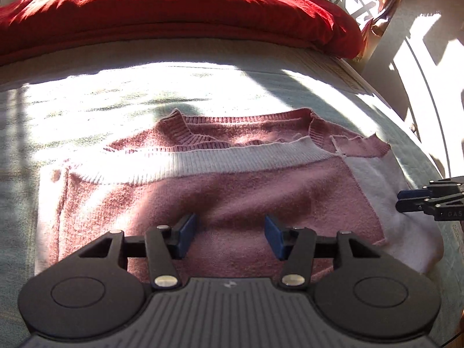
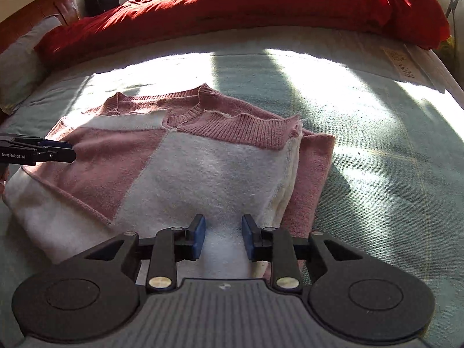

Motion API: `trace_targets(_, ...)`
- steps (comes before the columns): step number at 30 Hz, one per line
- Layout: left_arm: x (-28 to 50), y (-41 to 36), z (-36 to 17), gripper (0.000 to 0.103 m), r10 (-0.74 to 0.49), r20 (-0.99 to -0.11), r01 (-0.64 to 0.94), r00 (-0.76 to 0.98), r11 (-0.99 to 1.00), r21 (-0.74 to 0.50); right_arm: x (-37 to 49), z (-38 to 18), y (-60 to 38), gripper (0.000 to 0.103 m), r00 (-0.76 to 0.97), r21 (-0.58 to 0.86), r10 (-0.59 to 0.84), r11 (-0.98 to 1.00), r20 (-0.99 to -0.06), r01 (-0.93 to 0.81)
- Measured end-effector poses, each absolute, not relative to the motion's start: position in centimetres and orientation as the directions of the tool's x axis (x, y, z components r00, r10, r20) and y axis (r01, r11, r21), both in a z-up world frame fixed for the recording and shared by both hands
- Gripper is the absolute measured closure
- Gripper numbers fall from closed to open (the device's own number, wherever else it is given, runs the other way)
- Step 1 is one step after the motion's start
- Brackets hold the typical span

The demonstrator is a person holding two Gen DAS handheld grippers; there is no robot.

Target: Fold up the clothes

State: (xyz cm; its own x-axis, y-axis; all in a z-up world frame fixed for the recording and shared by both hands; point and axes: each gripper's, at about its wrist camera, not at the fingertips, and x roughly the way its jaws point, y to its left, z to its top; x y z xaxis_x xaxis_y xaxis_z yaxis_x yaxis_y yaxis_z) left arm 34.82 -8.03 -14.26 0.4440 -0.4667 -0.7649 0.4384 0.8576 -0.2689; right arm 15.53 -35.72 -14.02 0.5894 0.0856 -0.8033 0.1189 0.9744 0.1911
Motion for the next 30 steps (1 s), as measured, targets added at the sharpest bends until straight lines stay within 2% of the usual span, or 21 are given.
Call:
trace_targets(2,35.5,-7.7,-13.7,0.051,-0.429,-0.769,0.4,0.475,0.883,-0.246,15.6,-14.1,-35.7,0.071,0.592,0.192,0.089,0.975,-0.801,0.114)
trace_targets(3,35.5,-7.9,-13.3,0.056,-0.404,-0.772,0.388,0.491,0.895,-0.221,15.6,-14.2,-35.8,0.07,0.594,0.194,0.09,0.974,-0.8,0.114)
trace_targets(4,35.5,-8.2,-12.8,0.056,-0.398,-0.771,0.386,0.498,0.897,-0.214,15.6,-14.2,-35.7,0.069,0.596,0.195,0.09,0.974,-0.798,0.114)
trace_targets(8,33.6,-11.0,-11.6,0.052,-0.569,-0.716,0.513,0.404,0.789,-0.337,15.5,-14.2,-35.2,0.062,0.605,0.185,0.086,0.977,-0.791,0.104)
trace_targets(11,32.4,-13.9,-12.5,0.05,-0.611,-0.71,0.587,0.35,0.734,-0.342,15.5,-14.3,-34.7,0.055,0.609,0.171,0.083,0.981,-0.789,0.088)
trace_targets(14,33.1,-15.5,-14.0,0.051,-0.544,-0.736,0.586,0.404,0.771,-0.249,15.6,-14.3,-34.5,0.046,0.613,0.183,0.086,0.978,-0.785,0.097)
trace_targets(16,34.4,-15.6,-14.7,0.05,-0.514,-0.73,0.561,0.451,0.799,-0.216,15.6,-14.4,-34.1,0.03,0.618,0.195,0.093,0.976,-0.78,0.099)
trace_targets(17,35.1,-15.6,-14.8,0.05,-0.512,-0.73,0.548,0.453,0.806,-0.225,15.7,-14.4,-33.5,0.026,0.62,0.191,0.091,0.977,-0.78,0.097)
trace_targets(19,36.4,-15.5,-14.8,0.049,-0.502,-0.73,0.522,0.464,0.821,-0.233,15.9,-14.7,-32.2,0.005,0.616,0.164,0.078,0.983,-0.784,0.084)
trace_targets(20,36.7,-15.5,-14.6,0.05,-0.479,-0.736,0.516,0.478,0.832,-0.205,16.0,-15.0,-31.4,0.0,0.612,0.144,0.068,0.987,-0.788,0.075)
trace_targets(21,37.0,-15.5,-14.4,0.053,-0.463,-0.745,0.508,0.481,0.84,-0.194,16.2,-15.2,-30.6,0.0,0.609,0.117,0.046,0.99,-0.792,0.076)
trace_targets(24,37.0,-14.3,-13.0,0.053,-0.486,-0.739,0.499,0.466,0.834,-0.234,16.5,-15.7,-29.0,0.0,0.604,0.04,-0.023,0.995,-0.797,0.091)
trace_targets(30,35.0,-10.7,-11.6,0.043,-0.544,-0.747,0.525,0.381,0.793,-0.31,16.7,-15.6,-30.0,0.0,0.59,0.101,0.015,0.988,-0.807,0.113)
